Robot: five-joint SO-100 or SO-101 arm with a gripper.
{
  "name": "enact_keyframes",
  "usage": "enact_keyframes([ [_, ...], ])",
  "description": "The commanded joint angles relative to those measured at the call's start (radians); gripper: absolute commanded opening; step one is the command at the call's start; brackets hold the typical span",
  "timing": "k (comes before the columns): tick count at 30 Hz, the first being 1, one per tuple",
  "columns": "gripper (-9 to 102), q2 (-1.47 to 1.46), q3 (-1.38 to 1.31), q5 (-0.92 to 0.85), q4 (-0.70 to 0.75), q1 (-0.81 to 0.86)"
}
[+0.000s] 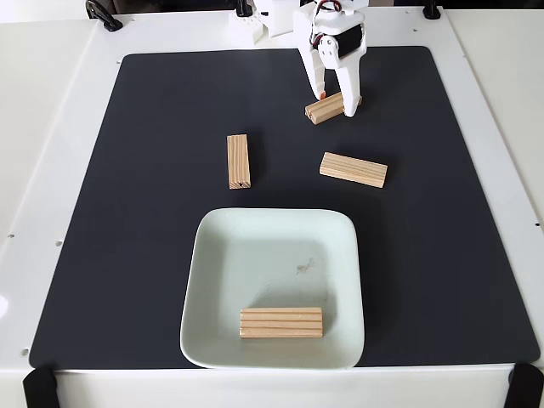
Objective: Pick up the wooden block and place them on the plate.
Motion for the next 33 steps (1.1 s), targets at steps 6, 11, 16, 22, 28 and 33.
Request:
enact_keyframes([
  [6, 25, -0.048, -0.083, 0.008, -0.009, 0.006],
  [11, 25, -0.081, -0.112, 0.037, -0.009, 0.002],
  [16, 13, -0.083, -0.098, 0.029, -0.008, 0.002],
  [22, 0, -0.087, -0.097, 0.028, 0.002, -0.002],
  [28, 0, -0.061, -0.118, 0.028, -0.006, -0.003],
  [33, 0, 0.094, -0.249, 0.026, 0.003, 0.014],
])
